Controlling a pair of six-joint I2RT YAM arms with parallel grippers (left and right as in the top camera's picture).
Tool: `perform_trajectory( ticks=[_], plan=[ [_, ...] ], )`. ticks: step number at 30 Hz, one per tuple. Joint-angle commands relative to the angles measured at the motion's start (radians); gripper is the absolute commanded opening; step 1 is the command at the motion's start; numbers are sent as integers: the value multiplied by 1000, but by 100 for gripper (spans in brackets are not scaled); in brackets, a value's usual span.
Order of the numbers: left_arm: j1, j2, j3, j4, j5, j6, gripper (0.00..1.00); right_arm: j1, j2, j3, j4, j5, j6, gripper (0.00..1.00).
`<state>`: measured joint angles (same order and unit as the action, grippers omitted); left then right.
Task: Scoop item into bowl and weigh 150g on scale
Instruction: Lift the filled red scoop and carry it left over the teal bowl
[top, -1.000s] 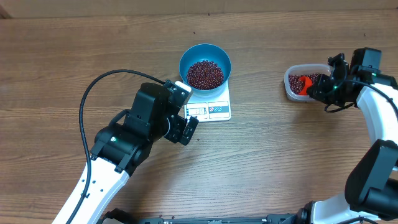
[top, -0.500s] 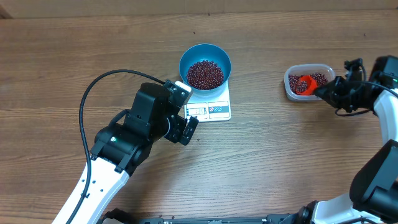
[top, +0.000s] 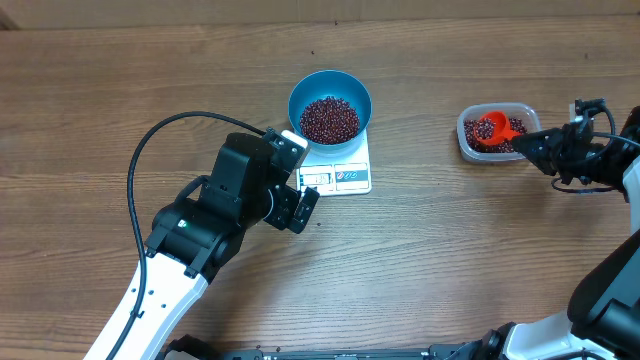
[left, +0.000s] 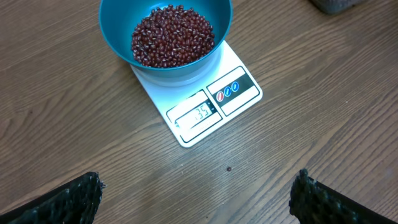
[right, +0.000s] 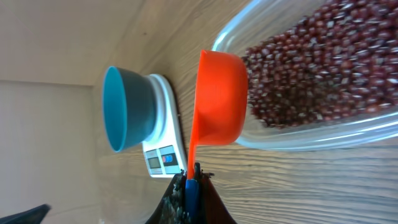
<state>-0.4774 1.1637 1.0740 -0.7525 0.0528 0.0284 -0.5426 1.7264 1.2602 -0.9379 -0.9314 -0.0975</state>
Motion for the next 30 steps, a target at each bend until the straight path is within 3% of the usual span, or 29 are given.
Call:
perform_trajectory(
  ticks=[1, 10, 22, 30],
  plan=[
    [-3, 7, 24, 0, 15, -9, 100, 7, 4, 3, -2, -95, -16, 4],
    [-3, 7, 24, 0, 15, -10, 100, 134, 4, 3, 58, -138, 5, 4],
    [-3, 7, 24, 0, 15, -10, 99, 350, 4, 3, 343, -140, 285, 4],
    [-3, 7, 24, 0, 15, -10, 99, 497, 4, 3, 541, -90, 390, 4]
  ],
)
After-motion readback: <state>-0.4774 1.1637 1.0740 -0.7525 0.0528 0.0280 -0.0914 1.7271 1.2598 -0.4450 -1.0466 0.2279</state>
